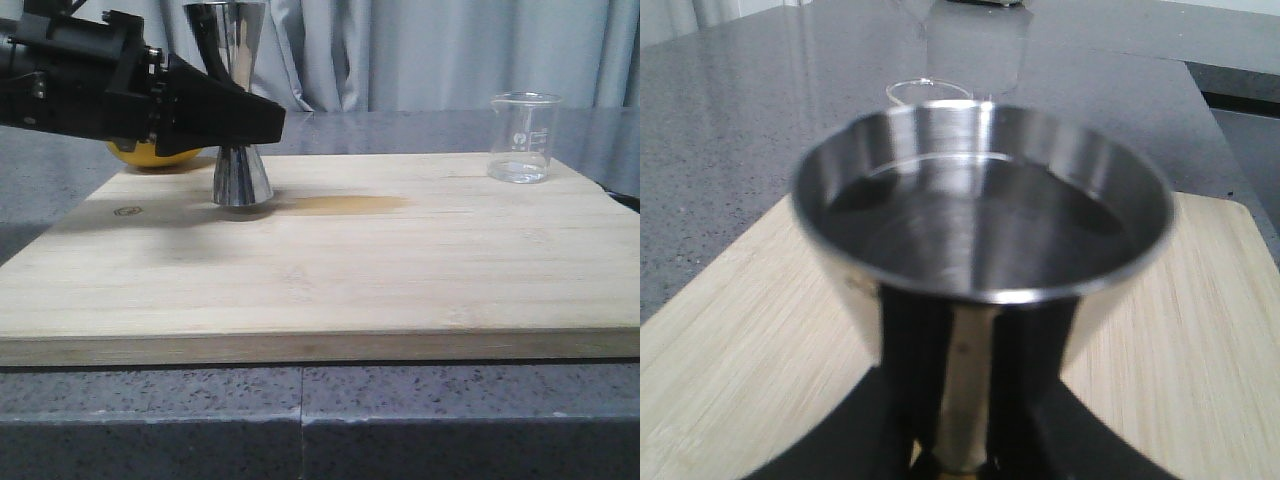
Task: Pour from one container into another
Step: 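Lower the filled steel jigger onto the board with the left gripper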
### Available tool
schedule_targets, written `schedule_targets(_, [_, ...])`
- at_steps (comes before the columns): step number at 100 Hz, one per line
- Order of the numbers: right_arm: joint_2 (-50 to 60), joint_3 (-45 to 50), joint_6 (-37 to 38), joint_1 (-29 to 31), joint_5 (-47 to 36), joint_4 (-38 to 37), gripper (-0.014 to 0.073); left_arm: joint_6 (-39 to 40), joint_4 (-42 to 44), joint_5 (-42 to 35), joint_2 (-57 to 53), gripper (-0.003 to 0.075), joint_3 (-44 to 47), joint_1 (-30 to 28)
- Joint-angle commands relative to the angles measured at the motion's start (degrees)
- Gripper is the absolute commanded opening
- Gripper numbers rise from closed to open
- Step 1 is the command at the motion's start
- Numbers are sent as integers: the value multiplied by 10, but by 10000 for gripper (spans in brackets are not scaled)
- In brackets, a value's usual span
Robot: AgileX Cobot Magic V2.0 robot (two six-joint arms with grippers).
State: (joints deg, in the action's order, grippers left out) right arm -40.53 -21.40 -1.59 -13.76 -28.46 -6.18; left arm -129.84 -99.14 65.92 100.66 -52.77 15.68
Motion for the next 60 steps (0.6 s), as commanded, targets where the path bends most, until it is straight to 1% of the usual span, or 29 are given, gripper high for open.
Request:
schedule_targets(1, [4,-14,0,2,-40,0,533,-10,-43,67,-23,60,-7,-1])
schedule_targets(60, [4,-14,0,2,-40,0,533,-20,-53,67,-23,60,-2,0])
